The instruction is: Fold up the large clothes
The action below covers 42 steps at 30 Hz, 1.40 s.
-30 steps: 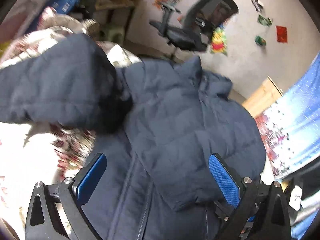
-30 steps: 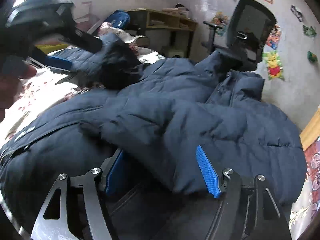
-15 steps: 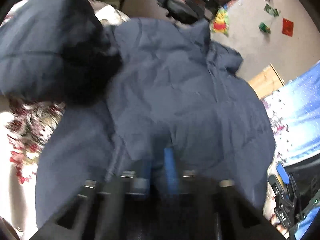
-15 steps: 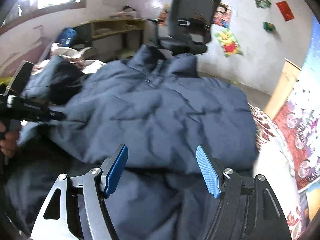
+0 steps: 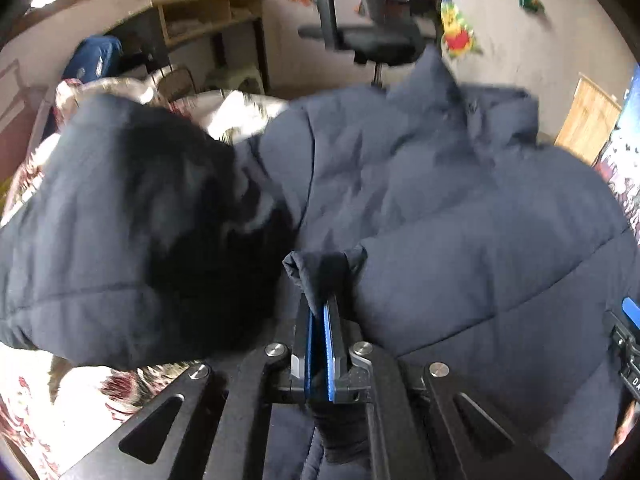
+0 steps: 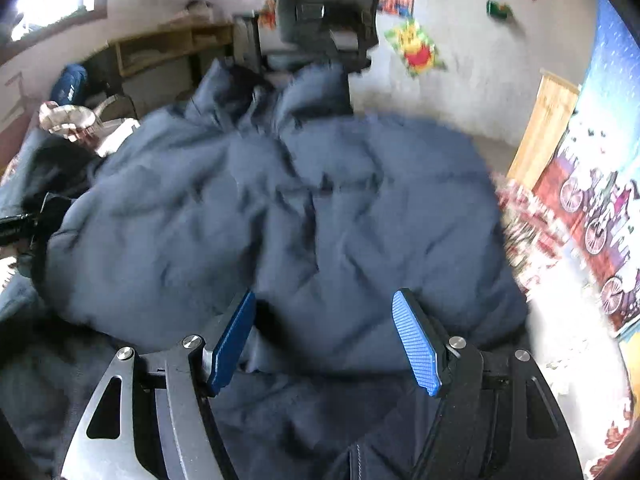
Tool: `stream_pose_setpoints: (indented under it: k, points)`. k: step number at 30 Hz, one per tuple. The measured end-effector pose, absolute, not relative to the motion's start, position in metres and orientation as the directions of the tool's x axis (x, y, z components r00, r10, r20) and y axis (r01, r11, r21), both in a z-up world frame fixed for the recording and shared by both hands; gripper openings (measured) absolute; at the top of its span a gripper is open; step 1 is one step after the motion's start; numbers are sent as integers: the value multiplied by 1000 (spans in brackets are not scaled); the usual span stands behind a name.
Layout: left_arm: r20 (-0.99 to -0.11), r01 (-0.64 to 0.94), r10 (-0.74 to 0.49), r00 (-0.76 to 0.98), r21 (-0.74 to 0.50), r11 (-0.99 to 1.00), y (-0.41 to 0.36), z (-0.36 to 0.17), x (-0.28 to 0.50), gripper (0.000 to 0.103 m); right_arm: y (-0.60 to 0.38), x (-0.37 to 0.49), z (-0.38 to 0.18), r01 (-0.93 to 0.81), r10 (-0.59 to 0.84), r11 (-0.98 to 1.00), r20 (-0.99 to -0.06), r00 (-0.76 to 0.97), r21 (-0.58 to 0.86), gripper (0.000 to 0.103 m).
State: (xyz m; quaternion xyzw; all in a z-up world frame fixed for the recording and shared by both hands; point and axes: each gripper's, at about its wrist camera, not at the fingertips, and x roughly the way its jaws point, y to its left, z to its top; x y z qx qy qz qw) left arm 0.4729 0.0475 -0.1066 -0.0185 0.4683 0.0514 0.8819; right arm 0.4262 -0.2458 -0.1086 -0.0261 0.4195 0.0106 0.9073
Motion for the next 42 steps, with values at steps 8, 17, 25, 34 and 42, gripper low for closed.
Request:
stream_pose_setpoints:
  k: [8,17,25,34,42]
  points:
    - [-849,-179,56,525,-45,983,62,-110,473,29,-248,426,-117,-41,52,999,-753,656,33,68]
    - [-792,-290,-75,606,-308,906,123,-86,399,73,-199,409,-77,-174,214,976,-678,703,127,77]
    - [-732,-491,8,681,-450,746,235,-65,342,81,-98,414,-73,-355,306,933,-666,681,65,80]
    - [-735,-675,113,669,-536,507,352,-79,318,89,-30,434,-108,-336,229,942,-741,631,5,80]
    - [-760,-716,93,643,-554,424,371,-109,330,43,-26,426,-127,-332,193,942,-733,652,-47,87]
